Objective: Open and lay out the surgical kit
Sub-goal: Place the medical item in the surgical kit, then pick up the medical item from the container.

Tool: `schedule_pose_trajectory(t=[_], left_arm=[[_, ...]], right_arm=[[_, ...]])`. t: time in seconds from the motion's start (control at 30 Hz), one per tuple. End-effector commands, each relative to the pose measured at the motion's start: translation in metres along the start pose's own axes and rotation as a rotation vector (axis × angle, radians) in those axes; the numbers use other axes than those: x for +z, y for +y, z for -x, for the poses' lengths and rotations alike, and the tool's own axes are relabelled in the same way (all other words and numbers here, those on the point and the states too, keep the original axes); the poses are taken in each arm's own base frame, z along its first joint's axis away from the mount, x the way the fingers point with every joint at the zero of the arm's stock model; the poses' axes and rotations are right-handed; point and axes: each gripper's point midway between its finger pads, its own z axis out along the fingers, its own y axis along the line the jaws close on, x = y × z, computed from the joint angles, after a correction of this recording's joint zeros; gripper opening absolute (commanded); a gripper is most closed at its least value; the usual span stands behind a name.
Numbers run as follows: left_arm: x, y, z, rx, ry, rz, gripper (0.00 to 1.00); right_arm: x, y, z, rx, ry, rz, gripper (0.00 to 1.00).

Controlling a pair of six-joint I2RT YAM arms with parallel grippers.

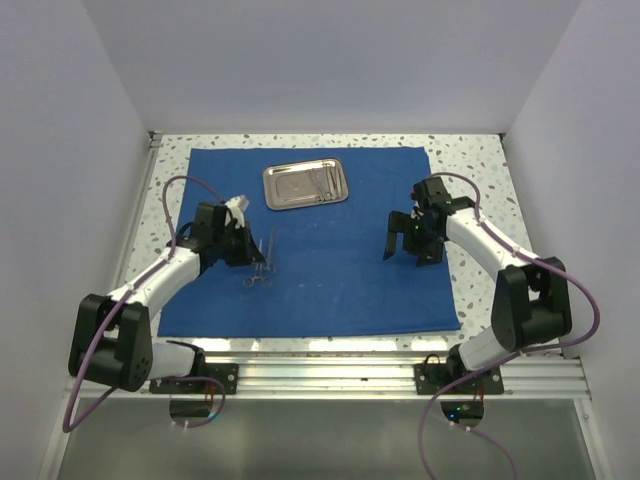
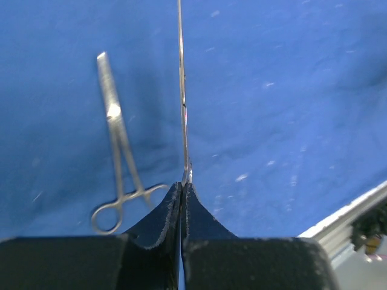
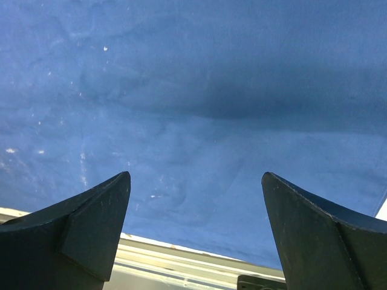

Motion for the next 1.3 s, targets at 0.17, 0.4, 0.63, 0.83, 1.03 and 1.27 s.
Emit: schedule_pose_trajectory(t=[0.17,0.4,0.63,0.83,1.03,1.27], left_arm=[[0.0,0.043,-0.018,-0.007,-0.022,0.147,0.0],[-0.001,0.045,-0.01,-0.02,-0.007,0.183,0.43],[0.001,0.021,0.071,0.043,-0.114,0.164,0.57],[0.056,0.001,0.139,0.025,-0.152,0.056,0.55],[0.131,-0.001,0.193,0.009,-0.157,0.053,0.55],[0.192,-0.053,0.254,0.048,-0.205,-0.014,0.56]], right_arm=[[-0.01,0.008,0.003,-0.002,-0.043,0.051,0.93],[-0.013,0.005,0.004,-0.01,-0.045,0.035,0.93],[-0.012,0.001,0.009,-0.009,-0.052,0.008,0.93],[-0.012,0.002,0.015,0.001,-0.055,-0.002,0.94],[-0.01,0.0,0.018,0.002,-0.037,-0.03,0.94],[-0.013,-0.007,0.023,-0.019,-0.035,-0.081,0.94]])
